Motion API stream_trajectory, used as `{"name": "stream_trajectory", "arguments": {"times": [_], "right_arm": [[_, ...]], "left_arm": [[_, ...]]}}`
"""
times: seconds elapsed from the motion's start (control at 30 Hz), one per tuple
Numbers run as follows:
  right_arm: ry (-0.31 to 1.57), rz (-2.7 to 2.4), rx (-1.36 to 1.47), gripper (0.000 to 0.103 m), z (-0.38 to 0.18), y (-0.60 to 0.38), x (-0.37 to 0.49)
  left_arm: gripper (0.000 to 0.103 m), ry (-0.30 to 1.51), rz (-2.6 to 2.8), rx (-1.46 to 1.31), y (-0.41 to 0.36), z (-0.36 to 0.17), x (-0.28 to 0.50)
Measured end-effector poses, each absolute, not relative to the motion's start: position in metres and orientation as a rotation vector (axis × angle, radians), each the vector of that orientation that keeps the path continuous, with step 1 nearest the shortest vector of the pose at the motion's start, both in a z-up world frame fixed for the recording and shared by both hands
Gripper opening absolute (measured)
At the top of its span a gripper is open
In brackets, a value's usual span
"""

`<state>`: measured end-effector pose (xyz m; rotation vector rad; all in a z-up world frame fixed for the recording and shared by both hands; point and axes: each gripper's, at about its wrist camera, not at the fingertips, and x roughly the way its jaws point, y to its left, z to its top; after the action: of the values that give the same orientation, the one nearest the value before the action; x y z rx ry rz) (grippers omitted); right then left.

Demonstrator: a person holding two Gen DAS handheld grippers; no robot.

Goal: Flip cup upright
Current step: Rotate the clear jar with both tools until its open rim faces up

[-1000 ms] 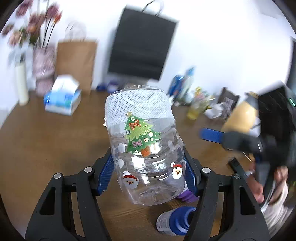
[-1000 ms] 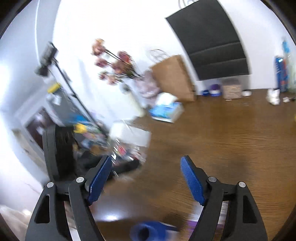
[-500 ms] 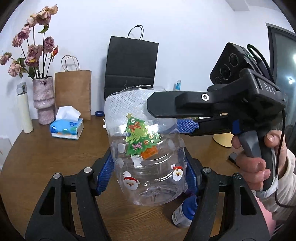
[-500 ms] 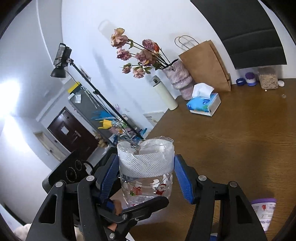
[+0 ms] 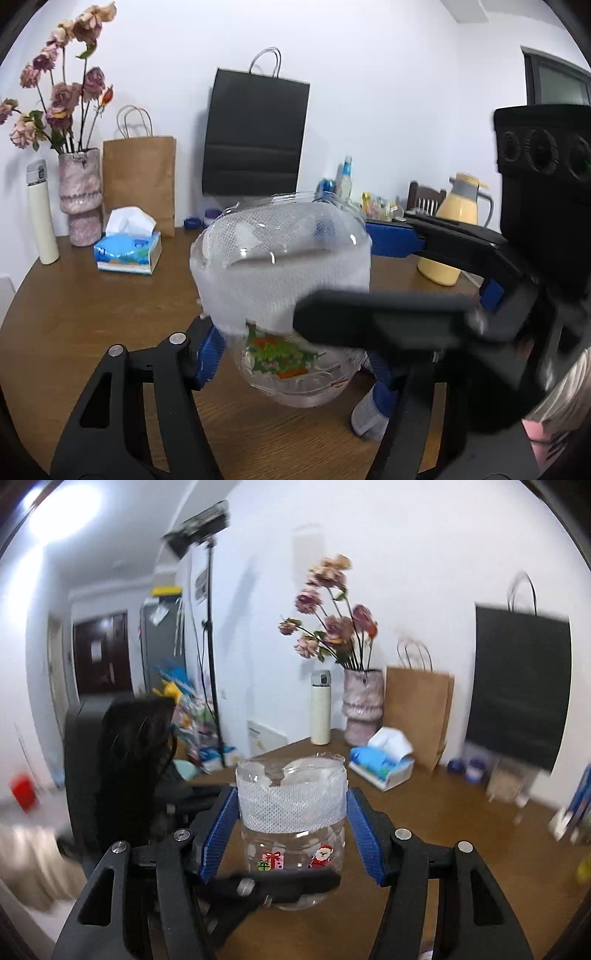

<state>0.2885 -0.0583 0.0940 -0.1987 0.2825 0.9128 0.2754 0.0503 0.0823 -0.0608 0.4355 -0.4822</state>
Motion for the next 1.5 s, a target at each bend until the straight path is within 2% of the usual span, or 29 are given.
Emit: {"name": "stream_trajectory", "arguments": {"times": [0.2,0.57,0.8,1.17,1.27,1.5], "right_arm": [[0.333,0.944,-0.112,0.066,0.077,-0.059,0.306],[0.428,0.916,-0.146,0.070,0.046,-0.054,0.310],[0.326,0.877,-0.222,0.070,0.066,-0.050,0.295],[0.271,0.887,-0.224,0.071,0.072,-0.062,0.310],[0.285,0.900,-0.228,0.074,0.076,-0.066,0.325],[0.322,0.872,-0.192,0.074,0.063,-0.071,0.335]], "left_arm": [[0.060,0.459,-0.433,-0.013,0.050,0.068,0.279],[0.059,0.502,-0.403,0.063,0.045,0.041,0.277],[0.059,0.433,-0.393,0.058,0.046,0.060,0.275],[0.059,0.398,-0.382,0.079,0.037,0.066,0.287],[0.059,0.405,-0.393,0.074,0.033,0.070,0.297],[0.059,0.455,-0.391,0.054,0.024,0.060,0.310]]}}
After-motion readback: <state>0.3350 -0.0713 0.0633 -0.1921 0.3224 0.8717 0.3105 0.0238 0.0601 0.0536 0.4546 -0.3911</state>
